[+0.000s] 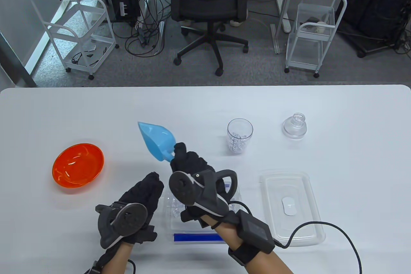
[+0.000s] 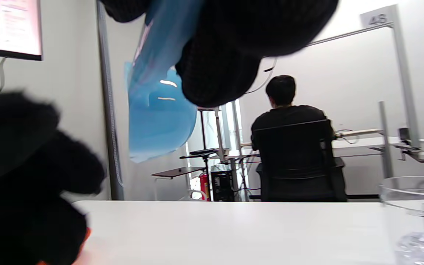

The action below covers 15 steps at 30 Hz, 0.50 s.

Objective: Shake ice in a plastic shaker with both hands

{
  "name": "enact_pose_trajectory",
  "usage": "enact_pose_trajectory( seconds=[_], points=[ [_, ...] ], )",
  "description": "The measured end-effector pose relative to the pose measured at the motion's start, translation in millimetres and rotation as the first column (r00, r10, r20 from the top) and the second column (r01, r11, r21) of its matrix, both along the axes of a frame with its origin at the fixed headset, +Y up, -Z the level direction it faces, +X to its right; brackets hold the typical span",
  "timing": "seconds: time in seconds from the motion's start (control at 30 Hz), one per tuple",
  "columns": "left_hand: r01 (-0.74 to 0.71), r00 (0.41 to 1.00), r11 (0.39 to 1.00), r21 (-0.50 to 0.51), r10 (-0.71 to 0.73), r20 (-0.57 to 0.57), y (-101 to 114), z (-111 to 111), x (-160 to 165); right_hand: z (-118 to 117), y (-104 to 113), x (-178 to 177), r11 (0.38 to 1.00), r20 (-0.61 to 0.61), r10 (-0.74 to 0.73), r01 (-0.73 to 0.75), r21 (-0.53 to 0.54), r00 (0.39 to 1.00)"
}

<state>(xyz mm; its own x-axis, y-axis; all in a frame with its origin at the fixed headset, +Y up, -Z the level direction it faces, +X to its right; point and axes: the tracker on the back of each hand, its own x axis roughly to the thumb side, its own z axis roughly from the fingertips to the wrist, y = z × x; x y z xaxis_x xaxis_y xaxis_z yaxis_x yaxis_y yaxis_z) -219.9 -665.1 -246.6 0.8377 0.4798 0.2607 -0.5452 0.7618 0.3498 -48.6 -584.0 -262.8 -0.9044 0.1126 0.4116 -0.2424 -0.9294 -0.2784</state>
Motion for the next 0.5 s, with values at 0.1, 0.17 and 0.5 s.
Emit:
enact_pose_trajectory(
  seconds=[0.1,0.17,0.5],
  points=[
    [-0.290,0.954,0.950,-0.117,0.297,0.048,-10.3,-6.9,-16.2,9.0,-7.4,-17.2,0.998,-0.064,0.061,-0.060,0.024,0.996],
    [-0.433,0.886,0.880,-0.195,0.456,0.090,-18.0,-11.5,-23.2,14.5,-15.0,-28.2,0.995,-0.126,0.095,-0.096,0.001,0.987],
    [-0.695,0.634,0.602,-0.395,0.771,0.060,-43.6,-16.5,-24.2,19.3,-42.2,-37.4,0.960,-0.290,0.256,-0.279,-0.039,0.922]
  ],
)
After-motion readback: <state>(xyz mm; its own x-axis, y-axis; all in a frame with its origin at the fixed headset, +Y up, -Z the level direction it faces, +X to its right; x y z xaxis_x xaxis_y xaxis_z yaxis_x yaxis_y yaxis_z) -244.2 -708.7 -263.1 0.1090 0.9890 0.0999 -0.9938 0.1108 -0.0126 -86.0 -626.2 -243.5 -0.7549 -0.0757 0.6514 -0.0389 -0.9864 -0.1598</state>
